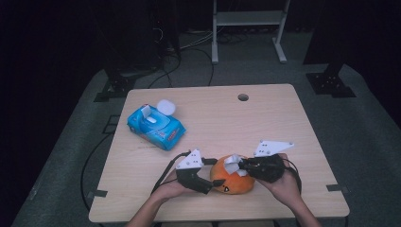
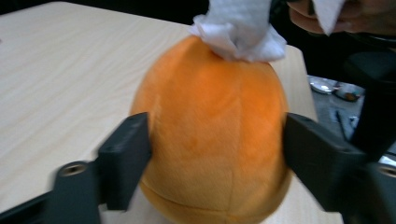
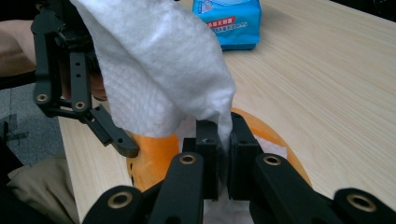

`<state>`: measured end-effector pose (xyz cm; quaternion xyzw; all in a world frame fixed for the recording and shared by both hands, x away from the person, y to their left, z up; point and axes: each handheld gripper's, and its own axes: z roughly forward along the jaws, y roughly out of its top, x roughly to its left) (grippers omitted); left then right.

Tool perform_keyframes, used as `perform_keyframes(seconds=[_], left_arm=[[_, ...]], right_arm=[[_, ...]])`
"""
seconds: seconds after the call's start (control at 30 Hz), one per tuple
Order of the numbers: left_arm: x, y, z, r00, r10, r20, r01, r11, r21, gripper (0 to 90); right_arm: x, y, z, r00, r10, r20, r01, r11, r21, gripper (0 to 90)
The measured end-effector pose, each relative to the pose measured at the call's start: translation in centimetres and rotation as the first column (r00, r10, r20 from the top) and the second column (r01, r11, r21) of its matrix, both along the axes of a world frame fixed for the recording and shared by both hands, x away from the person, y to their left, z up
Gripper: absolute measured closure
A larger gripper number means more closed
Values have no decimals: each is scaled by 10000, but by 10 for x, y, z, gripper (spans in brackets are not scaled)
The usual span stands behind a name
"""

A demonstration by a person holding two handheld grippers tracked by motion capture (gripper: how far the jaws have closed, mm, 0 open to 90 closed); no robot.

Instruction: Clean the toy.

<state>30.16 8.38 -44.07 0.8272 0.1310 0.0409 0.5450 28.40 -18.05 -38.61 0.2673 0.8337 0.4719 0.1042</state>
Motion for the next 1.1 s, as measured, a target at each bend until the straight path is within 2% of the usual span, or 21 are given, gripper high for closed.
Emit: perform_keyframes(seconds=[0.07,0.17,0.23,0.27,0.3,0.33,0.37,0.43,0.53,0.57,0.67,0.8,0.9,0.93,0.97,1.0,1.07,1.1], left_arm=[[-3,-3,3,9994,-41,329,31,9996,297,376],[-6,-6,6,9989,27,462,-39,9997,259,407],[-7,-9,7,9985,42,543,-53,9998,205,412],[-7,-9,7,9985,42,543,-53,9998,205,413],[-10,-13,9,9972,-56,749,28,9993,379,413],[-11,-14,9,9959,-97,902,46,9984,562,413],[-11,-14,8,9954,-109,956,51,9981,608,415],[-10,-11,7,9967,-53,804,11,9987,516,420],[-8,-8,5,9977,-20,676,-15,9986,520,418],[-6,-7,4,9986,-26,532,2,9990,450,416],[-6,-8,4,9984,-78,554,51,9988,477,408],[-7,-10,4,9990,5,444,-26,9989,466,395],[-8,-12,4,9986,-82,530,56,9988,485,392],[-8,-12,4,9986,-82,530,56,9988,485,393],[-9,-11,4,9977,-167,663,121,9975,697,394],[-8,-10,4,9978,-174,640,130,9975,693,398],[-7,-9,3,9983,-162,566,124,9977,672,404],[-5,-7,3,9986,-73,520,31,9968,797,405]], right_arm=[[-1,-2,1,10000,4,-2,-4,10000,-84,847],[-6,0,6,9999,-30,117,29,10000,30,847],[-12,6,9,9991,385,179,-390,9988,311,847],[-12,6,9,9991,385,179,-390,9988,311,847],[-16,17,7,9967,799,126,-803,9961,372,847],[-18,24,5,9964,786,322,-785,9969,-56,847],[-19,27,3,9963,775,364,-766,9967,-264,847],[-16,23,3,9974,677,250,-674,9976,-155,847],[-11,9,8,9990,189,393,-181,9996,-213,846],[-9,3,8,9994,69,336,-61,9998,-212,846],[-5,-9,4,9999,-135,27,135,9999,44,846],[-6,-4,3,10000,-89,36,89,9999,87,845],[-9,9,4,9992,389,-122,-383,9983,437,845],[-9,9,4,9992,389,-122,-383,9983,437,845],[-11,19,1,9982,588,67,-588,9983,51,845],[-11,20,1,9983,571,138,-571,9984,-63,845],[-10,19,1,9984,542,154,-540,9985,-90,845],[-7,10,3,9996,191,209,-189,9998,-101,846]])
